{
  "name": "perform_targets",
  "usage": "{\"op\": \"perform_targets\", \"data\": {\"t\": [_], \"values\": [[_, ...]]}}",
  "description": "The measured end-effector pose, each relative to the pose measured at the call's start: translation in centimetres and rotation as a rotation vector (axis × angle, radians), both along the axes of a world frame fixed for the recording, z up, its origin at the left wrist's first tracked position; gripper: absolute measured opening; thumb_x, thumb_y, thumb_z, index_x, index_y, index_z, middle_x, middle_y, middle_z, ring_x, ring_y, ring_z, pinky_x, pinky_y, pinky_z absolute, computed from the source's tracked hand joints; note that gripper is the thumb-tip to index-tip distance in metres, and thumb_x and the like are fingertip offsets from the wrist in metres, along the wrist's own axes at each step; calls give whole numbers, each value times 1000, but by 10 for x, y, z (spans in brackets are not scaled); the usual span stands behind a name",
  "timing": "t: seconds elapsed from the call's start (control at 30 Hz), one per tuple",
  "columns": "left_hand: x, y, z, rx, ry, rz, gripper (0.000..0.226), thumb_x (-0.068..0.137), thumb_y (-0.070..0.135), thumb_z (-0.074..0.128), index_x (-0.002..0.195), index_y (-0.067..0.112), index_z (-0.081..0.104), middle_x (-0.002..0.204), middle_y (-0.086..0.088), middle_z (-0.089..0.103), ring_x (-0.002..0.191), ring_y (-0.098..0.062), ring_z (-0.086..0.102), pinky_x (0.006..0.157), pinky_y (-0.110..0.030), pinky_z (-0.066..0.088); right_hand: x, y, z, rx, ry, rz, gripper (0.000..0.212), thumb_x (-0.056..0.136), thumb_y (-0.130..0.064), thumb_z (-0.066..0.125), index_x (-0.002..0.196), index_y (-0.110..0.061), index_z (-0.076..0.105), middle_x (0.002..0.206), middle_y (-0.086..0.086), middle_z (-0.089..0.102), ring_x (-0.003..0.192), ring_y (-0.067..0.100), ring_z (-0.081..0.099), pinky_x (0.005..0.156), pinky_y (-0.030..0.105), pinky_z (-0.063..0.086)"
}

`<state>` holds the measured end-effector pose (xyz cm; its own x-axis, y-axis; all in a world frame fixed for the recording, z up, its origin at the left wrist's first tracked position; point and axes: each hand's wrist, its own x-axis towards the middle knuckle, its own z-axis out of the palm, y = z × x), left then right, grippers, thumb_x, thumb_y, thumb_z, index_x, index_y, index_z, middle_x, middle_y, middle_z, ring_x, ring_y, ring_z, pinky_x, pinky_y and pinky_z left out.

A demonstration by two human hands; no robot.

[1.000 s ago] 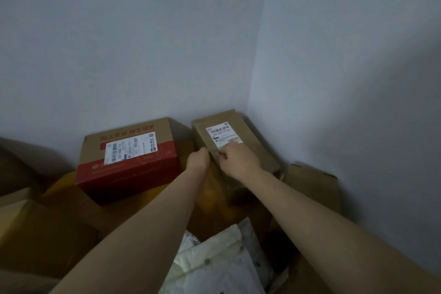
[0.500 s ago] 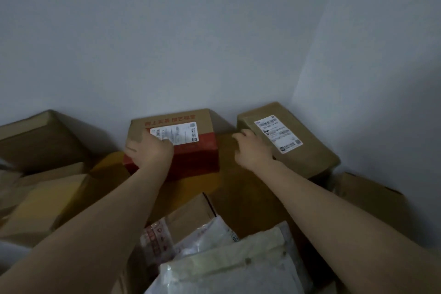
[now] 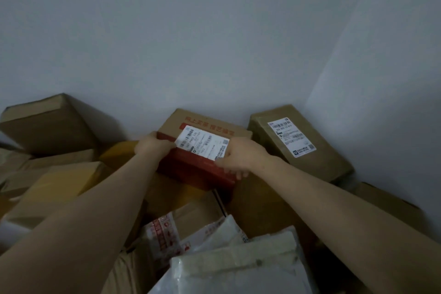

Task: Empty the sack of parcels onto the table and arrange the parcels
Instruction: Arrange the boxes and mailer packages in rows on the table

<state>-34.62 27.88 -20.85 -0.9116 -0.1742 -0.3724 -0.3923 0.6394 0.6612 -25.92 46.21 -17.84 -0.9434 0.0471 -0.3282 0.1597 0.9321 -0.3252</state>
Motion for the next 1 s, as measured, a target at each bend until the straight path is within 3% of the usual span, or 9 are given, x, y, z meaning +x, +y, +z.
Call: {"op": "perform_targets", "data": {"t": [0.07,0.13,0.27,0.4,0.57,0.67,0.77,0.87,1.0], "values": [[3,15,2,-113,10,-71,67,82,29,70,139,13,40,140,-14,45,127,-34,44,107,-41,38,3,5,9,90,117,-29,27,89,-45,54,83,-21,64,83,-3,65,81,16,64,70,29,52],[9,32,5,-180,-28,6,72,81,29,71,140,11,34,142,-17,35,131,-34,35,105,-39,35,-1,12,10,145,200,-43,45,83,-53,60,120,-28,59,123,5,54,123,26,46,100,43,40],[17,45,-1,-12,-106,89,52,81,23,70,126,7,50,125,-17,52,109,-31,55,85,-35,53,-3,22,-7,127,-200,18,110,59,-78,64,145,-52,0,158,12,-15,143,38,-18,110,67,-3],[16,47,-2,182,-10,38,34,91,10,49,125,5,52,121,-13,59,108,-32,58,87,-34,51,0,16,-20,352,-181,-5,113,57,-93,44,148,-43,0,156,18,8,142,41,10,107,64,16],[27,34,23,157,-80,-86,31,95,13,49,122,-2,55,99,-11,62,85,-26,59,70,-29,47,1,4,-7,506,-186,-35,101,55,-95,41,125,-22,47,113,8,59,98,29,56,81,43,37],[34,18,45,55,-53,-120,34,96,15,48,125,-2,50,106,-12,59,96,-27,55,83,-30,46,2,7,-7,399,-183,-102,108,51,-95,41,136,-29,40,135,12,49,122,37,45,96,54,32],[44,6,54,70,-72,-111,34,98,12,44,129,-4,46,123,-20,55,114,-33,54,97,-36,47,2,13,-4,357,-156,-130,128,49,-90,56,150,-22,16,155,23,10,141,46,11,110,62,17],[60,8,48,148,-102,-157,31,99,11,41,125,-3,51,126,-20,56,101,-28,57,89,-35,48,1,16,-2,323,-171,-119,138,49,-84,65,151,-24,-4,154,25,-16,143,46,-10,113,63,3],[75,22,41,323,-192,-127,34,100,13,38,128,-2,51,125,-18,57,110,-30,56,92,-35,46,6,17,3,261,-280,-84,129,54,-83,63,148,-39,-14,156,24,-5,143,44,3,114,59,7]]}}
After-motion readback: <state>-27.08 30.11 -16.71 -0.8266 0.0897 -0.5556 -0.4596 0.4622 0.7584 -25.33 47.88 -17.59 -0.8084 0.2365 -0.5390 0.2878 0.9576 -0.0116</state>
